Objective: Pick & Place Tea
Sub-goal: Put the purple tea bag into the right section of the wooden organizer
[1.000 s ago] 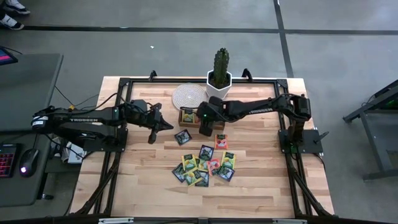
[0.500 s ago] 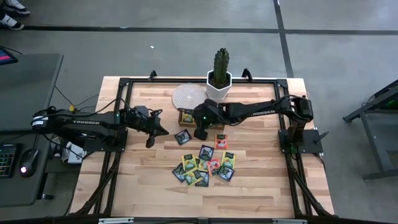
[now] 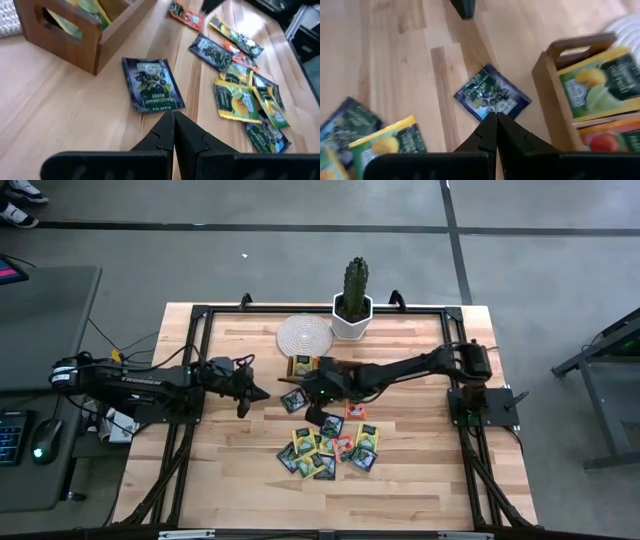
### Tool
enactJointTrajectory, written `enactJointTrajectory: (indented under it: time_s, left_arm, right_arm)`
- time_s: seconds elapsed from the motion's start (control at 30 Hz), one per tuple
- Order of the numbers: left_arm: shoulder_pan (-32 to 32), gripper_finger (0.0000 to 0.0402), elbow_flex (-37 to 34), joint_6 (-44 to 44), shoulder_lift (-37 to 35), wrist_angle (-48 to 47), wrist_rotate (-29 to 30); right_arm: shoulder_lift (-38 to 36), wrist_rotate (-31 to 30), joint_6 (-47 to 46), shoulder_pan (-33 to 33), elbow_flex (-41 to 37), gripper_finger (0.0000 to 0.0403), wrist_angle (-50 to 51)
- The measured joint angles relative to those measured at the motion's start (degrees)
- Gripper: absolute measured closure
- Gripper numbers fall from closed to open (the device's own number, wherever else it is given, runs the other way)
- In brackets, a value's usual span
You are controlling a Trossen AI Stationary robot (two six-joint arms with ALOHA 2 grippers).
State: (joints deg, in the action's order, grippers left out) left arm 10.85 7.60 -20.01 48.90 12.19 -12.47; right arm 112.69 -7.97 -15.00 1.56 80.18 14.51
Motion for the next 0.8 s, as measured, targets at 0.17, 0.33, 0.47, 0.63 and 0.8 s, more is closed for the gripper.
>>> enactJointTrajectory:
  time_s: [0.17,0.33,0.47,0.63,0.8]
  left_arm:
    - [-0.04,0.0401,0.00,-2.10,0.25,-0.57,0.03]
    - [0.00,0.0381,0.00,-2.97,1.68,0.37,0.54]
    - [0.00,0.0326,0.00,-4.21,2.66,0.27,-0.17]
    - [0.00,0.0253,0.00,-4.33,3.59,0.20,-0.19]
    - [0.00,0.0216,0.00,-4.52,4.52,0.16,-0.05]
  right_arm:
    - [3.32,0.91,-2.91,-0.04,-0.04,0.0402,-4.04]
    - [5.66,2.83,-4.23,-0.01,-0.02,0.0402,-8.15]
    - [6.93,2.70,-4.79,-0.02,-0.02,0.0402,-8.18]
    - [7.12,0.80,-5.55,-0.19,-0.02,0.0403,-8.31]
    - [7.38,0.83,-5.58,-0.61,-0.02,0.0403,-8.33]
